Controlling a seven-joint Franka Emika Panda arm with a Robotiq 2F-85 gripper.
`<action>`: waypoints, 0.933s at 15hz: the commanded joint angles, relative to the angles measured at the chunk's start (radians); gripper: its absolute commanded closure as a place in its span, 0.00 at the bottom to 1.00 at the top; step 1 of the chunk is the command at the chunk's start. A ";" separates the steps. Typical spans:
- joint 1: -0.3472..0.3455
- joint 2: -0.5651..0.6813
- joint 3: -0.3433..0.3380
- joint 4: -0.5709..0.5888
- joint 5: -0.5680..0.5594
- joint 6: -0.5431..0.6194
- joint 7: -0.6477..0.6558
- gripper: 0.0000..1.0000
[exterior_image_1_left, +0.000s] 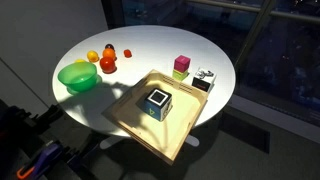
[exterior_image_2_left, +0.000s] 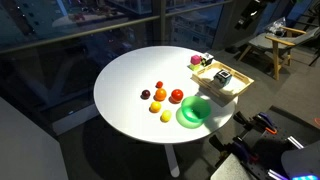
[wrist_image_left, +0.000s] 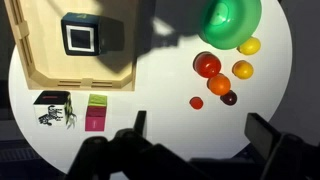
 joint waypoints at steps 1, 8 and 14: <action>-0.032 0.006 0.029 0.001 0.013 -0.005 -0.010 0.00; -0.033 0.022 0.030 -0.005 0.013 -0.005 -0.010 0.00; -0.034 0.027 0.031 -0.006 0.013 -0.005 -0.010 0.00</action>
